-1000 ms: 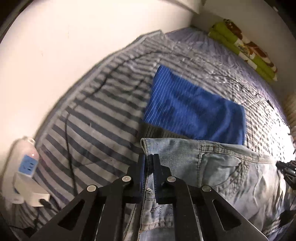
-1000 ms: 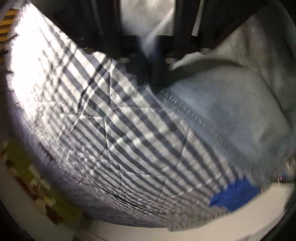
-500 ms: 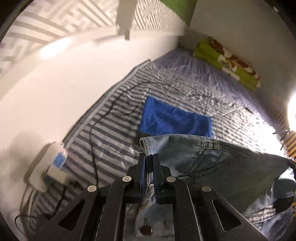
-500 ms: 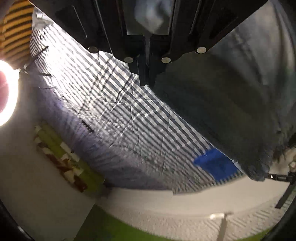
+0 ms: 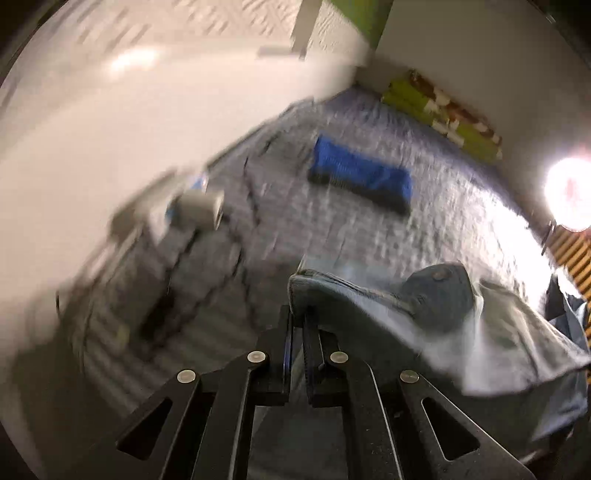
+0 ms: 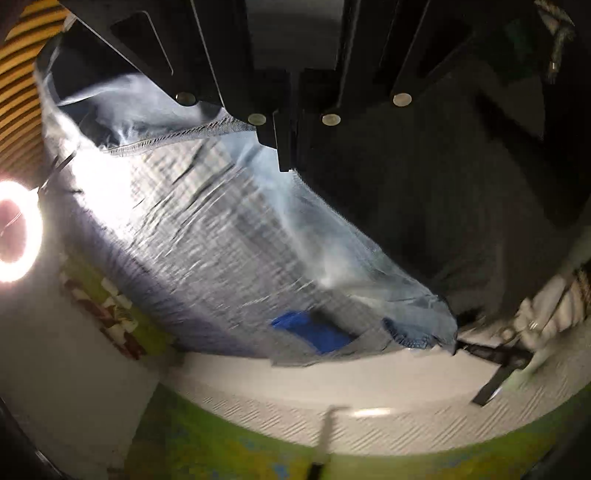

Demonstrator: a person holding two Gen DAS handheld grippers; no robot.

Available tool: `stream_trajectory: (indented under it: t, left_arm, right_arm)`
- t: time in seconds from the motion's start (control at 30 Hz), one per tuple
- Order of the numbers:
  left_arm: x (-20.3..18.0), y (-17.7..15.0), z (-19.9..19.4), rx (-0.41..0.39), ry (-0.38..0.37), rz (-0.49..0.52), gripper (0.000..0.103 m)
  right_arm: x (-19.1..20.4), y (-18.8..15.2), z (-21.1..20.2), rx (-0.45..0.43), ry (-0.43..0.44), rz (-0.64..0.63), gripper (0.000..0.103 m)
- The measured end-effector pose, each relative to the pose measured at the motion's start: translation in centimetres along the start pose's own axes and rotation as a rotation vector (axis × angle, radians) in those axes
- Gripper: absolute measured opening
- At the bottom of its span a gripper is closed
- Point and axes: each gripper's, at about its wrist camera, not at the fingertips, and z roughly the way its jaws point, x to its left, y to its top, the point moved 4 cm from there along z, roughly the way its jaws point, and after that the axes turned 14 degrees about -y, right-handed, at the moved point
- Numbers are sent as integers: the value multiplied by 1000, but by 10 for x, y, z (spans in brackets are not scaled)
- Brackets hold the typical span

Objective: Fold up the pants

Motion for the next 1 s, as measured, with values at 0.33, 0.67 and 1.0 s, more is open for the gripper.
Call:
stream_trajectory:
  t: [0.33, 0.67, 1.0]
  left_arm:
    - [44, -85, 11, 87, 56, -86, 0]
    - [50, -79, 3, 85, -145, -263, 42]
    - [39, -57, 53, 86, -96, -382, 5]
  right_arm:
    - [84, -76, 25, 113, -18, -58, 2]
    - [71, -62, 12, 78, -87, -49, 2]
    - [71, -71, 18, 101, -104, -80, 2]
